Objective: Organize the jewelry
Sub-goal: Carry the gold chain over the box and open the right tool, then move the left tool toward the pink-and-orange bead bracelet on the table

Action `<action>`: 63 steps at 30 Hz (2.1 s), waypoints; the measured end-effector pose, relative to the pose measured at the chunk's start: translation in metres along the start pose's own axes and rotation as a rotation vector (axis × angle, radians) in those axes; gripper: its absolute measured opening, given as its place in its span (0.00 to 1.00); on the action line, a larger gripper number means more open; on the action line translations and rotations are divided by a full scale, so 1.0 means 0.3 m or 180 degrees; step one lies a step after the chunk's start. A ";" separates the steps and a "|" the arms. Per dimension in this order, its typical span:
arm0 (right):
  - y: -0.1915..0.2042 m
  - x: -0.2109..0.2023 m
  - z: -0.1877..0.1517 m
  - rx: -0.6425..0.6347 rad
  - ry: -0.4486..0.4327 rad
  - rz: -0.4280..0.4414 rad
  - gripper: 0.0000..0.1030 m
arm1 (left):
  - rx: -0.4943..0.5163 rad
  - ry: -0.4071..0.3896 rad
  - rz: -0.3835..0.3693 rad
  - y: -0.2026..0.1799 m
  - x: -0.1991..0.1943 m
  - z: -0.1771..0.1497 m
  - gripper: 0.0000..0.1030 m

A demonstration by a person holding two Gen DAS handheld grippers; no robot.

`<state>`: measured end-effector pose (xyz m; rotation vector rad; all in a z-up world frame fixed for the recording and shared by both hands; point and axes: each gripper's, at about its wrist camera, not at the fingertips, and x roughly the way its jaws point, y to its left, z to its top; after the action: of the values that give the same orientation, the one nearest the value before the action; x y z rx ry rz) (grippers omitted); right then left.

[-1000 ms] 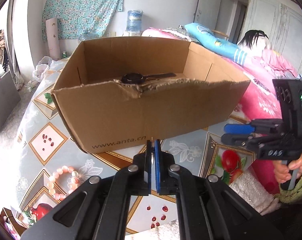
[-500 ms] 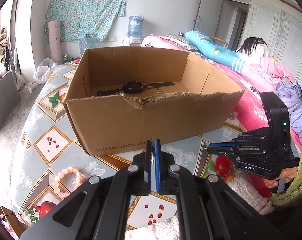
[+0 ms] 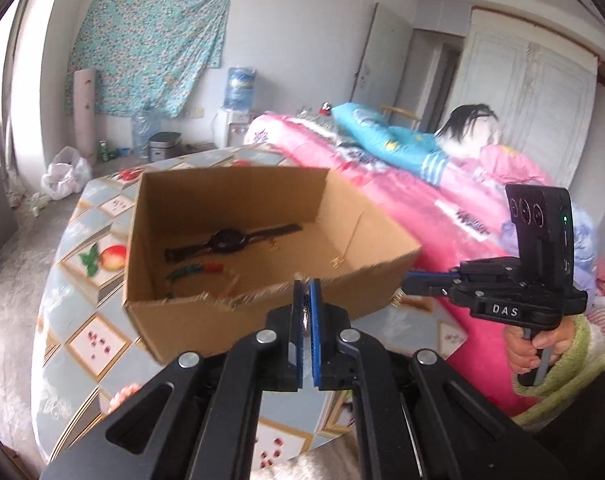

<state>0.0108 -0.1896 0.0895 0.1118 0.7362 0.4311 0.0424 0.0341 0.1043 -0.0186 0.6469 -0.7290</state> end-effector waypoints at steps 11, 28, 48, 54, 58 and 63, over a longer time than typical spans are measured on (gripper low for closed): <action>-0.127 0.115 0.249 -0.0004 0.0112 -0.0050 0.00 | -0.0232 0.0354 -0.0197 0.034 0.240 0.199 0.02; -0.256 0.325 0.320 0.0153 0.0599 -0.0262 0.12 | -0.0570 0.1294 0.0119 0.154 0.586 0.235 0.34; -0.046 -0.109 0.178 0.0326 -0.0685 0.0062 0.77 | -0.0511 0.0078 -0.0038 0.116 0.085 0.176 0.77; 0.094 -0.161 0.133 -0.0070 -0.0760 -0.0164 0.92 | -0.0575 -0.0014 0.0205 0.112 -0.031 0.068 0.87; 0.148 -0.143 0.102 -0.0223 -0.0649 -0.0346 0.92 | -0.0625 0.0036 0.0434 0.113 -0.057 0.001 0.88; 0.170 -0.108 0.059 -0.0370 -0.0430 -0.0667 0.92 | -0.0716 0.0071 0.0655 0.134 -0.076 -0.055 0.89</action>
<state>-0.0160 -0.1561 0.1356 -0.0452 0.5814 0.2626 0.0450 0.0820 0.0939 -0.1489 0.7380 -0.4562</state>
